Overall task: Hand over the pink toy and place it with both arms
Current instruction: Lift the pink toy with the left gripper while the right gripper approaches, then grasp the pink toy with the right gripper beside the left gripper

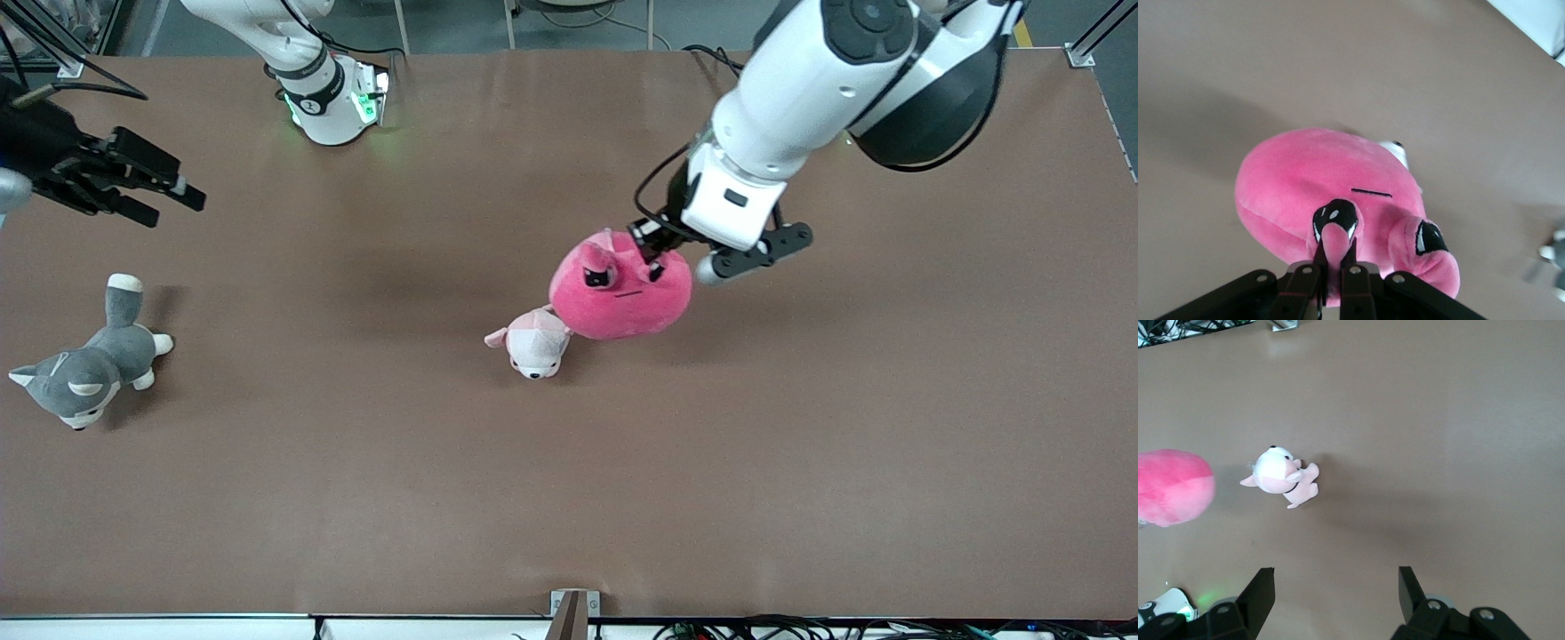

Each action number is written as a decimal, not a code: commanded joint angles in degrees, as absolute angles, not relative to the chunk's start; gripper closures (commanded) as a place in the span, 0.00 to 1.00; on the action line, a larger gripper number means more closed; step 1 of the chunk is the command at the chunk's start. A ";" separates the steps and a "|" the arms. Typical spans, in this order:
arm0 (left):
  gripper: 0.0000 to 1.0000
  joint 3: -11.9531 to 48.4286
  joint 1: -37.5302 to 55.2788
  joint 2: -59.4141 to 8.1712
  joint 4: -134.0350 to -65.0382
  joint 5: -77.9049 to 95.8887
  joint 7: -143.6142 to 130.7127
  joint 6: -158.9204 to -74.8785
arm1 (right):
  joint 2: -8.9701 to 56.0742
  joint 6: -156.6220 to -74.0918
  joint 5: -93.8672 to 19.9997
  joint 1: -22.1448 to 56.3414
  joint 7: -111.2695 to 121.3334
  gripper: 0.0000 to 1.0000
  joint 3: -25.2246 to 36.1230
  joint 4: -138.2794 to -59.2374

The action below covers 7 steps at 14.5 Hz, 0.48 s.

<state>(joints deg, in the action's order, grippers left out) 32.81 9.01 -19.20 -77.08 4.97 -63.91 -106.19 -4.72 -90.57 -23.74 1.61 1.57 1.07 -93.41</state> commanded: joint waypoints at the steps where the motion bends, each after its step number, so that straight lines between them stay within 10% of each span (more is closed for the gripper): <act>1: 1.00 32.96 12.55 -21.44 -74.27 8.51 -66.78 -109.93 | -2.91 -92.02 -28.02 3.95 0.18 0.17 1.32 -93.43; 7: 1.00 32.96 18.71 -24.69 -74.27 9.84 -77.24 -122.41 | 2.72 -95.10 -32.08 9.83 0.09 0.17 1.32 -92.11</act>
<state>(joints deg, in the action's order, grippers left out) 32.87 17.49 -22.69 -76.38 8.94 -74.74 -119.89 0.87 -94.65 -30.83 6.81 0.65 0.89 -93.09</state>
